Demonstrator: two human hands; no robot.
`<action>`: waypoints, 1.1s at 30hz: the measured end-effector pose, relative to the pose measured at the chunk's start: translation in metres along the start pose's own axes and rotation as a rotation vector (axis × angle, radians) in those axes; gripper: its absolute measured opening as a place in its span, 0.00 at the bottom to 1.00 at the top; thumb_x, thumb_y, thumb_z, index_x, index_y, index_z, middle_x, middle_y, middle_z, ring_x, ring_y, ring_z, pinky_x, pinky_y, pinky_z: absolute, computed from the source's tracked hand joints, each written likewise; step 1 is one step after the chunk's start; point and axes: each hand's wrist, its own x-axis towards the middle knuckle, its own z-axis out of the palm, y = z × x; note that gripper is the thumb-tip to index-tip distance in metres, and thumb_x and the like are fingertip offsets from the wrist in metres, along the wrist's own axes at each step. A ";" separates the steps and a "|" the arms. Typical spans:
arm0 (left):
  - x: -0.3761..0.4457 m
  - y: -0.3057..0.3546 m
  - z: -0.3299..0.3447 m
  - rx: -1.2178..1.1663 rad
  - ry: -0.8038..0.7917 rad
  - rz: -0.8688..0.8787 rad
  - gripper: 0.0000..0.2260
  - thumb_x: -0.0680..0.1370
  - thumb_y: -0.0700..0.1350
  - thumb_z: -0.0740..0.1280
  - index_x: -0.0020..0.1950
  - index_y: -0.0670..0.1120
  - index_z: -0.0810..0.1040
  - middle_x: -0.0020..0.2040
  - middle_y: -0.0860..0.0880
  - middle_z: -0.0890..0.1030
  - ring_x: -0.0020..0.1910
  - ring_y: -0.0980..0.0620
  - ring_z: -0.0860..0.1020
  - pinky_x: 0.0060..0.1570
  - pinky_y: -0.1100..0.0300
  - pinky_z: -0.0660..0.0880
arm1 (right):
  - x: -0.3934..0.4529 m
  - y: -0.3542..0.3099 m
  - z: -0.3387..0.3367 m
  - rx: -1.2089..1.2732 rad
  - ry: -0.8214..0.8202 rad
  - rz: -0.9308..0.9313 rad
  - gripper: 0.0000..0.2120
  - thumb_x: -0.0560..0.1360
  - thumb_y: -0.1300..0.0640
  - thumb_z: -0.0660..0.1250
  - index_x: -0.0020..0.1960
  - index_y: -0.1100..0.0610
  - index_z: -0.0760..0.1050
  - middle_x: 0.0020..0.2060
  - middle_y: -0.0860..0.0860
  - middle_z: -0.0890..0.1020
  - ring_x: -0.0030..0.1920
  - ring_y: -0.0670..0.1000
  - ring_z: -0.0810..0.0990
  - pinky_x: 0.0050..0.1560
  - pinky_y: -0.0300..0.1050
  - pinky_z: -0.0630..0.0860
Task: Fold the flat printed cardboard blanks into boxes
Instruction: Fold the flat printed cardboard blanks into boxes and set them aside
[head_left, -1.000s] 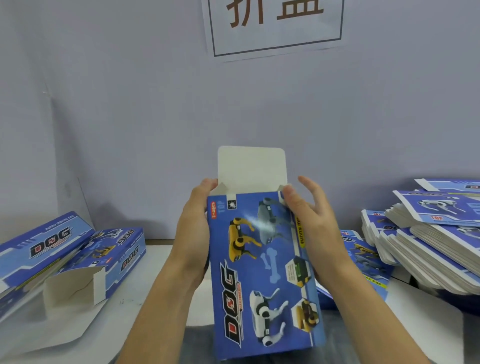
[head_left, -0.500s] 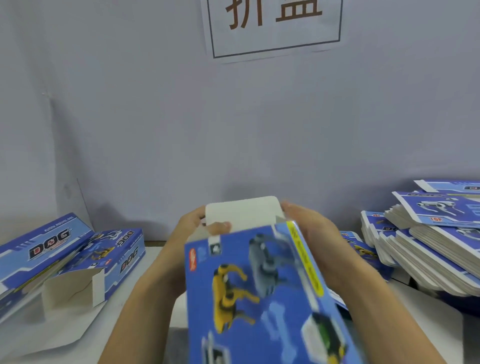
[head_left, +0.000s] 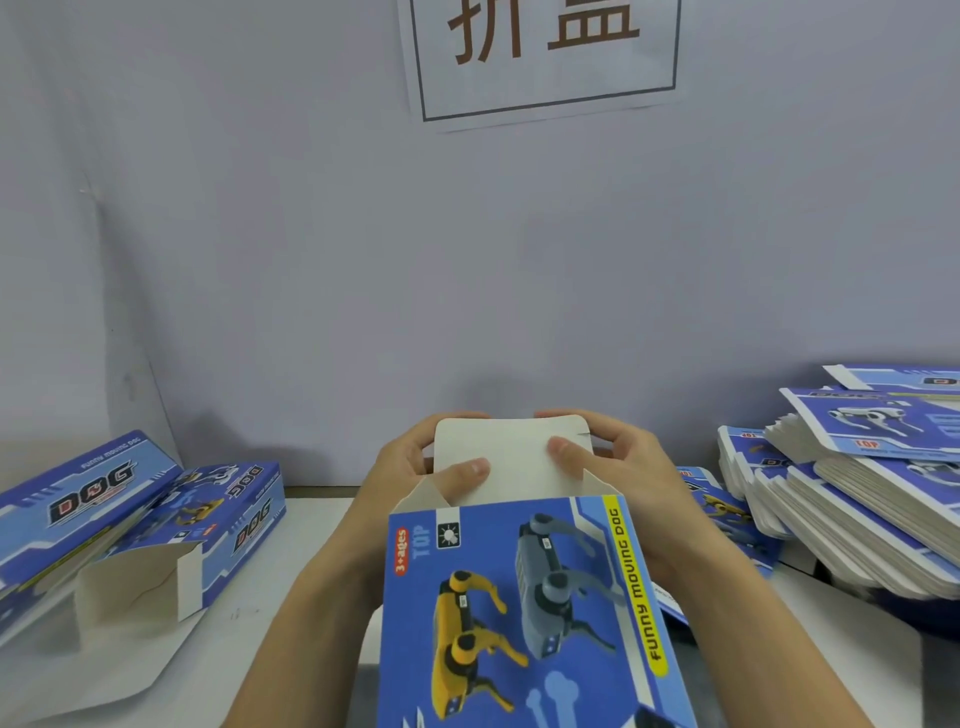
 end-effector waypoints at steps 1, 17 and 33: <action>0.000 0.000 -0.001 0.008 -0.003 0.007 0.20 0.69 0.45 0.75 0.60 0.50 0.78 0.43 0.49 0.86 0.41 0.46 0.86 0.32 0.58 0.82 | 0.000 0.000 0.000 0.000 -0.006 -0.007 0.09 0.79 0.65 0.67 0.55 0.55 0.83 0.43 0.57 0.86 0.37 0.55 0.85 0.35 0.47 0.83; -0.012 -0.004 0.003 -0.041 -0.252 -0.056 0.24 0.78 0.40 0.71 0.72 0.41 0.70 0.41 0.40 0.83 0.31 0.55 0.83 0.31 0.64 0.78 | 0.004 -0.001 -0.032 0.240 0.633 -0.153 0.12 0.78 0.67 0.64 0.46 0.51 0.80 0.38 0.51 0.81 0.31 0.47 0.78 0.30 0.38 0.76; -0.015 0.015 -0.057 -0.472 0.541 0.154 0.34 0.72 0.50 0.72 0.76 0.41 0.67 0.72 0.50 0.73 0.73 0.51 0.69 0.67 0.47 0.72 | 0.002 0.013 -0.044 -0.045 0.547 0.083 0.12 0.79 0.62 0.62 0.54 0.47 0.79 0.51 0.56 0.84 0.52 0.55 0.83 0.49 0.53 0.79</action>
